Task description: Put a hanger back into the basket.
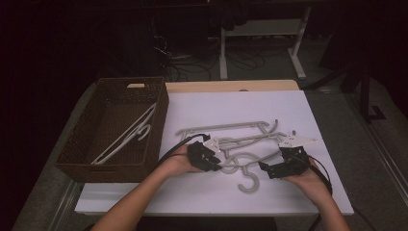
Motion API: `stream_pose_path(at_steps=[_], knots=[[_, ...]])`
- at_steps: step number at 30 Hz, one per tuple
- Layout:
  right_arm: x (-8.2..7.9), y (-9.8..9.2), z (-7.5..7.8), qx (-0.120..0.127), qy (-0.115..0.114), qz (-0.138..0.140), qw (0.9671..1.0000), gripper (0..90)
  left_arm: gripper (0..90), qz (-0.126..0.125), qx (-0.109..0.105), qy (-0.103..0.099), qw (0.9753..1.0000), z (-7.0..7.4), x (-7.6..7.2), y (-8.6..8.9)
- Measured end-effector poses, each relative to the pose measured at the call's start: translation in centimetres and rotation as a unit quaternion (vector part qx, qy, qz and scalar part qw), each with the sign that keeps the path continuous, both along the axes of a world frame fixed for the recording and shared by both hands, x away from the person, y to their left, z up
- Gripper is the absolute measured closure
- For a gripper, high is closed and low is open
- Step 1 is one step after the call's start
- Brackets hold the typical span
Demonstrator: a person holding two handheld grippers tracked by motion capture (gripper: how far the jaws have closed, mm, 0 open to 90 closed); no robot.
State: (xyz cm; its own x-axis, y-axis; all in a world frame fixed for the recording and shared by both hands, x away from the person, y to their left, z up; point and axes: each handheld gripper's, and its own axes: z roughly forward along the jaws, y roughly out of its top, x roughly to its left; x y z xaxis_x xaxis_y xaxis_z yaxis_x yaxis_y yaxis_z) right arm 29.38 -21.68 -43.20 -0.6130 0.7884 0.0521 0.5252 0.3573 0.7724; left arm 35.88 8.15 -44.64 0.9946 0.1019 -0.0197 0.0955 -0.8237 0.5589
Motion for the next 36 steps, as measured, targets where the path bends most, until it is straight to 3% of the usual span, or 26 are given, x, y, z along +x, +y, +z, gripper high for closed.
stream_pose_path(at_steps=[7, 17, 25, 31, 36], knots=[[0.0, 0.0, -0.1, -0.001, 0.000, 0.000, 1.0000, 0.0, 80.3, -0.014, 0.011, -0.001, 0.9998, 0.1, 0.0, -0.3], [0.0, -0.1, -0.1, 0.002, 0.001, -0.004, 1.0000, 0.0, 82.6, -0.001, 0.012, 0.009, 0.9999, 0.2, 0.0, -0.3], [-0.1, -0.3, -0.1, 0.003, 0.001, -0.005, 1.0000, 0.0, 82.7, 0.012, -0.005, 0.038, 0.9992, 0.7, 0.1, 0.3], [-0.3, -0.7, 0.0, 0.004, -0.002, -0.008, 1.0000, 0.0, 82.8, 0.021, -0.026, 0.047, 0.9983, 1.8, -0.1, 0.7], [-0.4, -1.1, 0.2, 0.009, -0.004, -0.013, 0.9999, 0.0, 82.8, 0.024, -0.029, 0.045, 0.9982, 2.4, -0.1, 0.8]])
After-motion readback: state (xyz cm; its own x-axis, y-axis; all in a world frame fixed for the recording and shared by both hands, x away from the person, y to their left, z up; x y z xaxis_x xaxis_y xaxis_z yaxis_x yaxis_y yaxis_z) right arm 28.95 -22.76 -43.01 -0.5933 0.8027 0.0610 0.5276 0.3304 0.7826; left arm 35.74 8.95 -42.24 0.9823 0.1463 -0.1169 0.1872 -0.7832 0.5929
